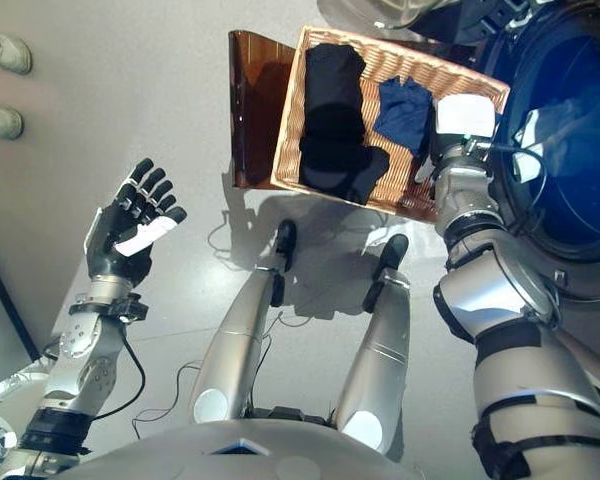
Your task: Pick up the clothes and place them into the washing machine
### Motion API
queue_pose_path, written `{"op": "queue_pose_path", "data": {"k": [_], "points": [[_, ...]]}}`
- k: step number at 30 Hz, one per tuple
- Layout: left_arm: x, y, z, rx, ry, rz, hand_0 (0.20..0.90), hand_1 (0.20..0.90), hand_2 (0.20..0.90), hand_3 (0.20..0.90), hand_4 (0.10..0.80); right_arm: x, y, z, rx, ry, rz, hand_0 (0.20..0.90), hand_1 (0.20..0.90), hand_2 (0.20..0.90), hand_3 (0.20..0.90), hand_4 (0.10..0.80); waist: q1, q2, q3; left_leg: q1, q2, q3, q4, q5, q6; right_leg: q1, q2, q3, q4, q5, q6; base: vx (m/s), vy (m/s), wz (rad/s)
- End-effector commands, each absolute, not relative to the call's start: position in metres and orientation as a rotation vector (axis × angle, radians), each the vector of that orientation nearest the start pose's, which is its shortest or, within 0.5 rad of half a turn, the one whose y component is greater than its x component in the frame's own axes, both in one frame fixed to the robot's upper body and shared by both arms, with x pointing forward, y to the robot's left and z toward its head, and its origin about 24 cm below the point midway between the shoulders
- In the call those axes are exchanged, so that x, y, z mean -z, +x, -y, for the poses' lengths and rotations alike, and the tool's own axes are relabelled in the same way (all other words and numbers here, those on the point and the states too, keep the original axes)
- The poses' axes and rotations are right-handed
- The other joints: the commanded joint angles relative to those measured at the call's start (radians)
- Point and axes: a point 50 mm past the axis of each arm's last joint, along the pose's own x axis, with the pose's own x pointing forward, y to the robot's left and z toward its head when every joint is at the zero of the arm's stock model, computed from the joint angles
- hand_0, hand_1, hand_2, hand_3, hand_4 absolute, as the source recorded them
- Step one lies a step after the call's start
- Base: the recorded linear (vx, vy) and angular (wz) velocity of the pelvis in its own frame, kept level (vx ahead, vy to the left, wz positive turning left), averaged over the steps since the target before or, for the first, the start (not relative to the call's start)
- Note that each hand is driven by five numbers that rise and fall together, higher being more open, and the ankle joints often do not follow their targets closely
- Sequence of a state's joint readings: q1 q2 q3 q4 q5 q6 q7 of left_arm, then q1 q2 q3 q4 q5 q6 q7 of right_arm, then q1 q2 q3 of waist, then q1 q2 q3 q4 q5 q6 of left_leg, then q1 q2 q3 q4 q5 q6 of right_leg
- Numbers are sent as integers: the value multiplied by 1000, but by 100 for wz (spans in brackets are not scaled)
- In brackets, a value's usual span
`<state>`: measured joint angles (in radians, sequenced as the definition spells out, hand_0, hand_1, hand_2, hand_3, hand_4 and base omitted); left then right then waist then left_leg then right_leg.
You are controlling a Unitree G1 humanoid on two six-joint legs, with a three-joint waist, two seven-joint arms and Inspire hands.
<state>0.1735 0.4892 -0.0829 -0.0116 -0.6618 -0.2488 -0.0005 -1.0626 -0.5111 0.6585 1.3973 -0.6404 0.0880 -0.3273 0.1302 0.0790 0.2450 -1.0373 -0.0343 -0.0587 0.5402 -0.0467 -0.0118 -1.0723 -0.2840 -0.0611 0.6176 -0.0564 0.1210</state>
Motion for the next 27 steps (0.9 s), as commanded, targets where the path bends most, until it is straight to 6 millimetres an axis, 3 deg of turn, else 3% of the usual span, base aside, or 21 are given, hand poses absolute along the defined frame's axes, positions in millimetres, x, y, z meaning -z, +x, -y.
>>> {"op": "queue_pose_path", "data": {"k": [1,24,25,27], "points": [[-83,202,-252,-40,-140,250,900,900,900,900,800,-155,394,287,342,-1759,-225,900,900,900,900,800,7,35,-32,-25,-7,-8,-29,-19,-22,-3,20,33,40,-42,-23,-13,-5,4],[-83,194,-266,-105,-145,236,900,900,900,900,800,-151,406,252,236,-1638,-154,900,900,900,900,800,-18,9,-46,-138,3,8,151,-86,-23,-132,41,61,224,-112,-48,-2,-2,0],[-83,194,-267,-111,-147,238,900,900,900,900,800,-151,406,250,230,-1632,-141,840,840,840,840,757,-19,8,-46,-139,4,8,154,-87,-23,-132,42,63,225,-113,-50,-7,-19,-5],[-83,193,-269,-123,-148,236,900,900,900,900,800,-152,407,247,219,-1622,-119,200,200,200,200,300,-24,6,-45,-147,5,7,166,-93,-23,-140,45,66,235,-116,-52,-8,-16,-4]]}}
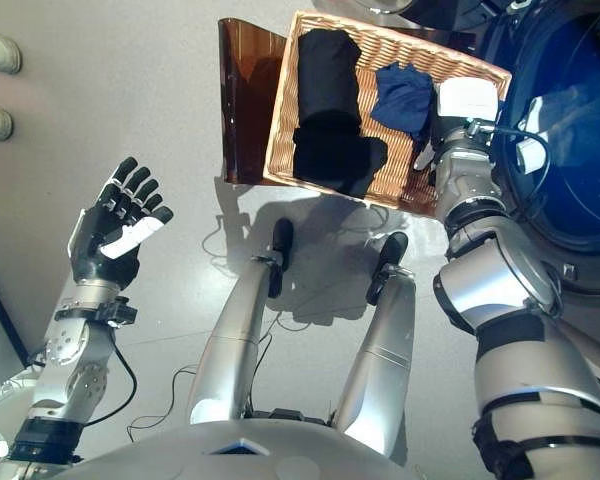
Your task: Pick up the clothes and place them into the washing machine
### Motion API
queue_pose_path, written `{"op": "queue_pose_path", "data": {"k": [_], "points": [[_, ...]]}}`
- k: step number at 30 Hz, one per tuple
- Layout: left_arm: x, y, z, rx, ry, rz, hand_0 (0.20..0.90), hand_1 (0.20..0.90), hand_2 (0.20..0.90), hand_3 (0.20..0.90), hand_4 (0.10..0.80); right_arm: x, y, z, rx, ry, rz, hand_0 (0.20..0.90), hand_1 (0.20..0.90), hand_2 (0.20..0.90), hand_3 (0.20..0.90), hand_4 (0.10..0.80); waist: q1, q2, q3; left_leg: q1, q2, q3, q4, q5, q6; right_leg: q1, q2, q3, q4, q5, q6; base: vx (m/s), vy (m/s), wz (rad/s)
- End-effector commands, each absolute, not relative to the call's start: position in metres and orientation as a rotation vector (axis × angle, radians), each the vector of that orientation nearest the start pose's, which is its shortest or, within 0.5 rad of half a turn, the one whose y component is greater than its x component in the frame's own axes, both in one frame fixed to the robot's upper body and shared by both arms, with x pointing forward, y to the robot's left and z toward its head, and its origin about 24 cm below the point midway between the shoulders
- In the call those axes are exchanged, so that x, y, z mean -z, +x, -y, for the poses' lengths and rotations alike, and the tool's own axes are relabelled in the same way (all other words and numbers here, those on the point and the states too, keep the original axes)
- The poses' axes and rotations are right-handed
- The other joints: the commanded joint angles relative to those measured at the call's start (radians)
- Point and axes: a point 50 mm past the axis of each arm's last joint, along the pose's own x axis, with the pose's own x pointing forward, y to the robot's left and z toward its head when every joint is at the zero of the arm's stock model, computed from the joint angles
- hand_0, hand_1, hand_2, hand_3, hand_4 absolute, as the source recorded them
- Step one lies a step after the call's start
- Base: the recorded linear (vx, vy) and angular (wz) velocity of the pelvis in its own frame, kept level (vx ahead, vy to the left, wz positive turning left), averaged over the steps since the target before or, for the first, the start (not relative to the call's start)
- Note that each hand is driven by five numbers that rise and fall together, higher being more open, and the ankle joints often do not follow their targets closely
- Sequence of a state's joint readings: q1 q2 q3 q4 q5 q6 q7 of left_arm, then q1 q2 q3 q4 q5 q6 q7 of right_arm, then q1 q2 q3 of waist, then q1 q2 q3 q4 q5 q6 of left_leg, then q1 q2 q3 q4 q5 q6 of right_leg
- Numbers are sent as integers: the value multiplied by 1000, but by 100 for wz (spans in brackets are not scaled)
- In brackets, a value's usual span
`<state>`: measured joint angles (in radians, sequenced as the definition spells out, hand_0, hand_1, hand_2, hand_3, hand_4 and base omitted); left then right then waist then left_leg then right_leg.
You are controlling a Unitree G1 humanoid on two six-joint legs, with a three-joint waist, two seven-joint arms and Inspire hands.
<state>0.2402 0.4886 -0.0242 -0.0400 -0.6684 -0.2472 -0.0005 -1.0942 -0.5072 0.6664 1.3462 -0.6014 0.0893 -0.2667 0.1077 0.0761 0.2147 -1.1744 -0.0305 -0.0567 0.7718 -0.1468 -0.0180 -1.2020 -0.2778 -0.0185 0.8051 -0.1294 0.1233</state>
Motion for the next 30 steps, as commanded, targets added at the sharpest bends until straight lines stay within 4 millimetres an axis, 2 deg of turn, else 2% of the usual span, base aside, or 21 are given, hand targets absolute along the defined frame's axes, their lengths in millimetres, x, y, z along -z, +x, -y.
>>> {"op": "queue_pose_path", "data": {"k": [1,17,21,24,25,26,29,30], "points": [[-83,192,-270,-128,-150,236,900,900,900,900,800,-153,407,246,219,-1613,-102,200,200,200,200,300,-3,9,-15,-12,2,6,-65,7,-17,-12,39,23,47,-43,-54,-6,-11,-5],[-80,188,-277,-167,-153,220,900,900,900,900,800,-163,406,243,235,-1568,-38,200,200,200,200,300,-12,1,-32,-38,5,10,-61,4,-9,-36,42,21,53,-48,-53,-1,-4,-2],[-79,188,-278,-177,-154,220,900,900,900,900,800,-165,404,249,257,-1524,-29,200,200,200,200,300,-14,-1,-34,-37,6,9,-67,6,-8,-35,42,17,54,-48,-53,0,0,0],[-79,188,-281,-188,-151,224,900,900,900,900,800,-160,398,255,300,-1265,-5,200,200,200,200,300,-20,-5,-39,-22,11,11,-89,14,-5,-15,43,9,29,-38,-51,26,-4,0],[-77,189,-281,-184,-151,218,900,900,900,900,800,-147,394,261,315,-1119,-26,200,200,200,200,300,-23,-8,-42,-5,14,11,-108,18,-2,1,46,7,8,-30,-47,38,-5,-2],[-77,189,-281,-183,-150,217,900,900,900,900,800,-147,393,261,316,-1117,-27,200,200,200,200,300,-21,-9,-42,-3,14,11,-109,18,-2,3,46,7,7,-29,-47,37,-11,-8],[-77,192,-279,-162,-159,219,900,900,900,900,800,-137,387,264,325,-872,-1,200,200,200,200,300,-31,-17,-46,47,20,13,-168,33,4,54,50,3,-57,-8,-37,43,-6,-12],[-77,192,-279,-161,-158,218,900,900,900,900,800,-136,387,264,325,-871,-2,200,200,200,200,300,-30,-17,-45,50,20,13,-171,34,4,57,50,3,-59,-7,-37,47,-5,-12]]}}
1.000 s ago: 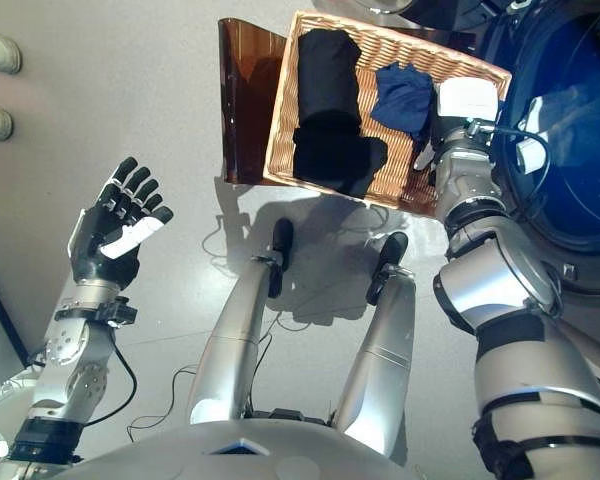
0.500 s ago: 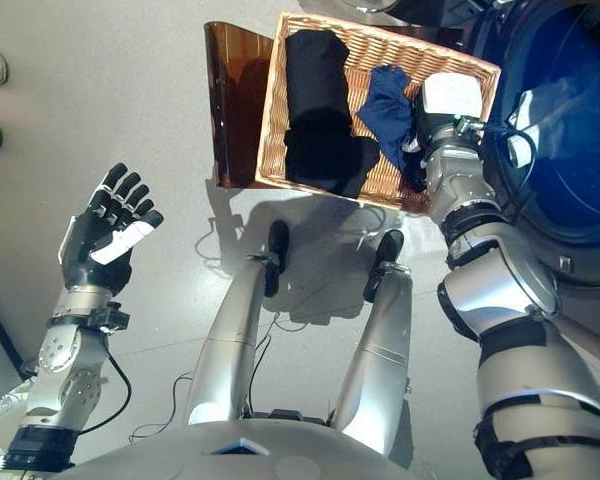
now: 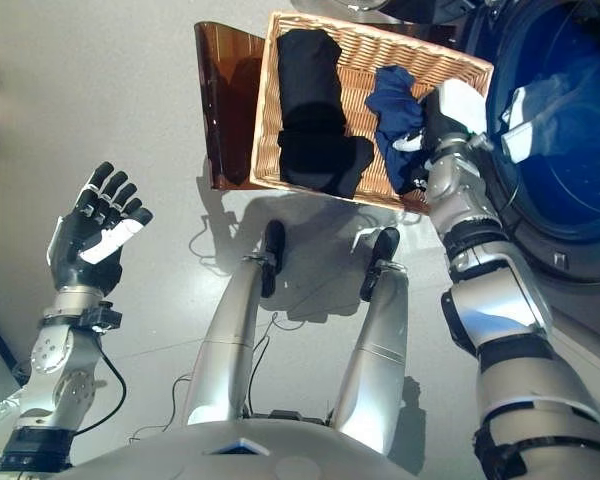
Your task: Pick up the clothes and place them into the washing machine
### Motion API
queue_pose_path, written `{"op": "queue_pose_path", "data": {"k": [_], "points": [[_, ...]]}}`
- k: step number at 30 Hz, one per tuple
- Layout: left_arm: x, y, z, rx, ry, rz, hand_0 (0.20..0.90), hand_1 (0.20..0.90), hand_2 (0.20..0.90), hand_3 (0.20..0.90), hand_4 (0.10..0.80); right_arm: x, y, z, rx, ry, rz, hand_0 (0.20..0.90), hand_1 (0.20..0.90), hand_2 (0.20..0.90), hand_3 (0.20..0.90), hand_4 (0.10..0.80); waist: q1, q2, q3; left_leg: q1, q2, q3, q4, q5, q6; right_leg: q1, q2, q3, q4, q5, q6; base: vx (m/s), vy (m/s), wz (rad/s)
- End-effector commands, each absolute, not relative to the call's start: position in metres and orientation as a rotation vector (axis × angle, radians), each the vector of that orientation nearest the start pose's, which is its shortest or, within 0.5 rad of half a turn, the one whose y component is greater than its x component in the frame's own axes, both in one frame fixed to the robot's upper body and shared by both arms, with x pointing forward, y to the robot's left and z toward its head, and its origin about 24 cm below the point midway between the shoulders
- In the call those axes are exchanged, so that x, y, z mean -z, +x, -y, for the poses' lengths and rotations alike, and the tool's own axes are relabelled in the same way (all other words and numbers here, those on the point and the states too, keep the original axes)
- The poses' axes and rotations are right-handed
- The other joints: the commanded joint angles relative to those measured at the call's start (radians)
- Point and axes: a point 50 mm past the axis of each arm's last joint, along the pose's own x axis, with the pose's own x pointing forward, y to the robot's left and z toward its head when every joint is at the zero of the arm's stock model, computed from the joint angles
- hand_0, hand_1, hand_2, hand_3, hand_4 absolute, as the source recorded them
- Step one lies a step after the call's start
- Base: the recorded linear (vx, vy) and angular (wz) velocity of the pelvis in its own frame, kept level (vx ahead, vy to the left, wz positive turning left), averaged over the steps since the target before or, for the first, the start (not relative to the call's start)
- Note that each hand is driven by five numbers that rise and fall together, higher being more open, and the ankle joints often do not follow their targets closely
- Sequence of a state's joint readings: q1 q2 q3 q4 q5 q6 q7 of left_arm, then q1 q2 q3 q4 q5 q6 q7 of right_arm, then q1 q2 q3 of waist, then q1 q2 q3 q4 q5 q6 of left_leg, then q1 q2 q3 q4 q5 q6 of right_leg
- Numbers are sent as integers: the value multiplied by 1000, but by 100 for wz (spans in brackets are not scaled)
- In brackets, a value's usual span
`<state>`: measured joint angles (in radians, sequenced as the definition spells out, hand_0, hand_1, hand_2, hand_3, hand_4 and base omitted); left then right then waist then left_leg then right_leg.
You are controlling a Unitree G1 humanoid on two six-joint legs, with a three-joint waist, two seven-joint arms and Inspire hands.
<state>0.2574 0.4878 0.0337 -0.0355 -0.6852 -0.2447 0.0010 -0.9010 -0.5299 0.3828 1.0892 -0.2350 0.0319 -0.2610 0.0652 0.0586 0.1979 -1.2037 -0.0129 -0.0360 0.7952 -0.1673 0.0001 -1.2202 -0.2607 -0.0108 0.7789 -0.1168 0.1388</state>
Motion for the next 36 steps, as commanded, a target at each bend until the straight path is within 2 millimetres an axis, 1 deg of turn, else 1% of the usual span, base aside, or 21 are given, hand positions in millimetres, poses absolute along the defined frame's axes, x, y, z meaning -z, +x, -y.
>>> {"op": "queue_pose_path", "data": {"k": [1,7,8,9,10,12,13,14,16,19,20,21,22,24,25,27,28,29,31,35,36], "points": [[-76,193,-277,-146,-163,215,900,900,900,900,800,-132,385,265,324,-803,-2,200,200,200,200,300,8,-2,-30,96,5,-7,-211,58,-13,93,31,-6,-55,-15,-49,31,-2,-10],[-72,203,-268,-83,-200,209,900,900,900,900,800,-98,369,280,378,-398,-62,200,200,200,200,300,-3,-6,-31,195,7,2,-302,80,-11,184,35,-14,-152,11,-36,58,0,-9],[-69,207,-266,-77,-217,205,900,900,900,900,800,-91,364,282,384,-238,-52,200,200,200,200,300,-9,-9,-34,223,8,5,-322,86,-13,215,38,-18,-181,18,-33,60,-1,-4],[-69,207,-266,-76,-217,205,900,900,900,900,800,-91,364,283,385,-237,-52,200,200,200,200,300,-8,-9,-33,225,9,5,-324,87,-13,217,38,-19,-183,19,-33,64,-5,-6],[-67,208,-264,-74,-231,200,900,900,900,900,800,-86,362,280,375,-115,-35,200,200,200,200,300,-13,-10,-35,244,11,7,-341,91,-16,235,39,-20,-205,25,-31,39,-5,-9],[-65,211,-262,-63,-240,195,900,900,900,900,800,-76,356,283,385,-11,-48,200,200,200,200,300,-13,-10,-34,277,9,5,-370,100,-19,269,42,-24,-236,31,-28,72,-23,-14],[-60,212,-260,-59,-250,177,900,900,900,900,800,-67,352,283,388,95,-59,200,200,200,200,300,-16,-13,-40,308,9,2,-403,110,-22,306,45,-34,-275,39,-26,70,-34,-12],[-60,213,-260,-59,-250,177,900,900,900,900,800,-67,352,283,388,96,-59,200,200,200,200,300,-16,-12,-38,312,9,2,-406,111,-22,310,45,-35,-278,40,-26,80,-39,-9],[-57,214,-260,-63,-265,167,900,900,900,900,800,-63,350,282,387,185,-59,200,200,200,200,300,-17,-15,-43,345,12,-1,-437,123,-28,347,46,-41,-313,50,-23,63,-34,-1],[-52,215,-256,-60,-294,151,900,900,900,900,800,-61,350,277,379,374,-16,200,200,200,200,300,-19,-19,-45,393,15,-7,-478,137,-34,394,49,-49,-351,60,-20,72,-46,4],[-50,216,-254,-58,-306,146,900,900,900,900,800,-60,349,277,387,484,15,200,200,200,200,300,-19,-22,-45,415,14,-11,-497,143,-36,421,50,-54,-371,66,-17,57,-39,3],[-50,216,-254,-57,-306,146,900,900,900,900,800,-60,349,277,387,485,16,200,200,200,200,300,-19,-23,-44,417,14,-12,-499,144,-36,424,50,-54,-372,66,-18,-51,-22,0],[-49,218,-252,-56,-318,148,900,900,900,900,800,-62,350,274,383,559,45,200,200,200,200,300,-19,-24,-40,414,14,-10,-509,177,-33,423,49,-61,-388,98,-22,-72,-6,-5],[-49,218,-251,-57,-326,147,900,900,900,900,800,-64,350,272,375,610,71,200,200,200,200,300,-20,-25,-40,424,15,-12,-520,181,-33,432,48,-63,-398,101,-21,-19,-18,-4],[-48,221,-247,-61,-348,150,900,900,900,900,800,-71,351,266,355,747,149,200,200,200,200,300,-26,-27,-40,432,16,-15,-532,187,-37,444,50,-64,-409,104,-20,0,0,0],[-47,222,-244,-71,-370,154,900,900,900,900,800,-72,348,264,365,841,205,200,200,200,200,300,-30,-28,-39,442,15,-18,-540,189,-40,457,52,-65,-421,103,-19,17,-18,1],[-47,222,-244,-71,-369,154,900,900,900,900,800,-72,348,264,365,841,205,200,200,200,200,300,-30,-28,-39,444,15,-18,-541,189,-40,459,52,-65,-422,103,-19,28,-16,5],[-45,222,-242,-79,-383,150,900,900,900,900,800,-70,346,262,388,939,248,200,200,200,200,300,-31,-27,-39,448,18,-19,-545,189,-41,460,52,-67,-422,101,-19,21,-13,5],[-45,223,-242,-85,-390,154,900,900,900,900,800,-69,343,260,412,996,281,200,200,200,200,300,-32,-23,-38,444,19,-22,-540,189,-43,456,52,-66,-416,98,-19,0,0,0],[-43,223,-242,-104,-401,157,900,900,900,900,800,-53,335,258,521,1118,289,200,200,200,200,300,-30,-7,-28,435,21,-21,-542,192,-47,444,52,-61,-416,92,-20,0,0,0],[-43,223,-242,-104,-400,157,900,900,900,900,800,-53,335,258,521,1118,289,200,200,200,200,300,-29,-7,-28,435,21,-20,-543,192,-47,444,52,-61,-416,92,-20,0,0,0]]}}
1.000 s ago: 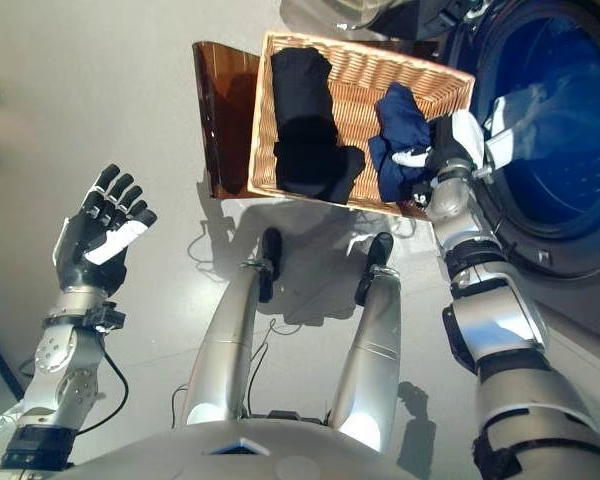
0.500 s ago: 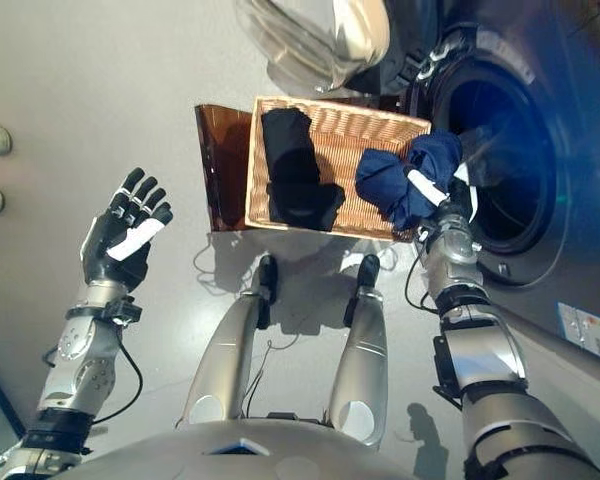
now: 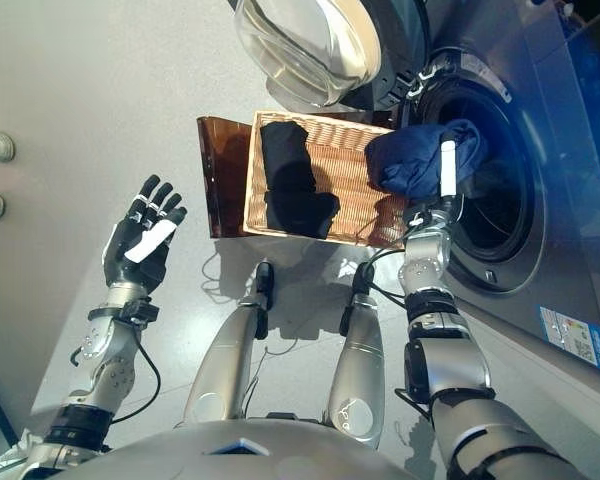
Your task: Pick up the clothes and place them into the washing machine
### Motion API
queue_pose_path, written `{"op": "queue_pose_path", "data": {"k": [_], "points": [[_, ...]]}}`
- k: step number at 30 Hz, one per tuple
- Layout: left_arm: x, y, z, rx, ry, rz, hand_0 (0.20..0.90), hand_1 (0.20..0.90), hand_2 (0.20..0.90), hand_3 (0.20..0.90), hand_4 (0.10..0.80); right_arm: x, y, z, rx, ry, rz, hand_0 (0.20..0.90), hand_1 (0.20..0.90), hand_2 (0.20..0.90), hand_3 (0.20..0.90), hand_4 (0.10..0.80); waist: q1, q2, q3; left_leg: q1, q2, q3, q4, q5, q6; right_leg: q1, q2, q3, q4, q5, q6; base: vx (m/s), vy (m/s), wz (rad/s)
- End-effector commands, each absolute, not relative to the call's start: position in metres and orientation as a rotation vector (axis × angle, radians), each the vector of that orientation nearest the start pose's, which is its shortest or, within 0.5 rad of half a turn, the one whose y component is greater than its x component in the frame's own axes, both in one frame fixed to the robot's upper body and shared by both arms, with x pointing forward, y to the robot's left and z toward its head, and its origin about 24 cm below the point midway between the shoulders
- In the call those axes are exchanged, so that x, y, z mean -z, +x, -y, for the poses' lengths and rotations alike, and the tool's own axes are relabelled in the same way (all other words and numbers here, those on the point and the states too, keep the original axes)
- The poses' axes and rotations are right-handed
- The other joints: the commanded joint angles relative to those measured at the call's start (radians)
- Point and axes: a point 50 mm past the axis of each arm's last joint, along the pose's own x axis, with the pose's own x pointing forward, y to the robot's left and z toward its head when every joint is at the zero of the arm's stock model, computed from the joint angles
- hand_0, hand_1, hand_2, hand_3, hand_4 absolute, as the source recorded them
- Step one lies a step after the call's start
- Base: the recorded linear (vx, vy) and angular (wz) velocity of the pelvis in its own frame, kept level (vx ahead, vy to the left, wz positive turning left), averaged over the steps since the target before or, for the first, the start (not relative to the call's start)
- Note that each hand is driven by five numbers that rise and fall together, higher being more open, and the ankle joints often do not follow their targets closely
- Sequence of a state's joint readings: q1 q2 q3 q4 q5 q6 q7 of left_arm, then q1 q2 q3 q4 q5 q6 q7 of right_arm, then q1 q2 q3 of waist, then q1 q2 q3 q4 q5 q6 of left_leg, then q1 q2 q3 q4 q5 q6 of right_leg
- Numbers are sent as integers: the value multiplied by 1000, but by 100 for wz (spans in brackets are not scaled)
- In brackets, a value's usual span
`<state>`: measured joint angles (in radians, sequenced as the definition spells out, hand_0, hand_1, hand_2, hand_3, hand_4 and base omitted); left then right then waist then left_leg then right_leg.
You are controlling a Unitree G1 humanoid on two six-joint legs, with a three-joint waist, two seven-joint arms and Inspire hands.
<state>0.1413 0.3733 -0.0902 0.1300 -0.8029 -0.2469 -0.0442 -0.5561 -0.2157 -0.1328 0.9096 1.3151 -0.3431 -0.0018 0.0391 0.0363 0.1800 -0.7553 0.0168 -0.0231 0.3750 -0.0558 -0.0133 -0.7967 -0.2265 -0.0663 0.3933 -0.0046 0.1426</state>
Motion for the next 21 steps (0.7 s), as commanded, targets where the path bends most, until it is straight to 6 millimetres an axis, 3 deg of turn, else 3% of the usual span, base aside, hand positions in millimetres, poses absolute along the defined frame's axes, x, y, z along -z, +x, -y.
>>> {"op": "queue_pose_path", "data": {"k": [1,14,17,21], "points": [[-43,222,-243,-110,-396,155,900,900,900,900,800,-50,335,257,549,1130,284,200,200,200,200,300,-1,20,-7,-15,-8,-31,-126,82,-33,19,18,-5,-34,-19,-24,0,0,0],[-42,219,-236,-79,-381,144,900,900,900,900,800,-51,338,272,787,1282,314,200,200,200,200,300,22,85,7,-47,-6,-14,-140,92,-35,-35,13,22,-22,-24,-24,-4,1,-4],[-41,216,-235,-56,-367,132,900,900,900,900,800,-62,341,287,842,1299,352,200,200,200,200,300,30,101,4,-46,-7,-10,-150,93,-35,-42,11,27,-23,-27,-22,0,0,0],[-49,217,-232,-6,-332,150,900,900,900,900,800,-96,347,309,853,1284,443,200,200,200,200,300,40,123,3,-63,-7,-6,-151,97,-39,-66,7,36,-12,-30,-20,-6,-4,-3]]}}
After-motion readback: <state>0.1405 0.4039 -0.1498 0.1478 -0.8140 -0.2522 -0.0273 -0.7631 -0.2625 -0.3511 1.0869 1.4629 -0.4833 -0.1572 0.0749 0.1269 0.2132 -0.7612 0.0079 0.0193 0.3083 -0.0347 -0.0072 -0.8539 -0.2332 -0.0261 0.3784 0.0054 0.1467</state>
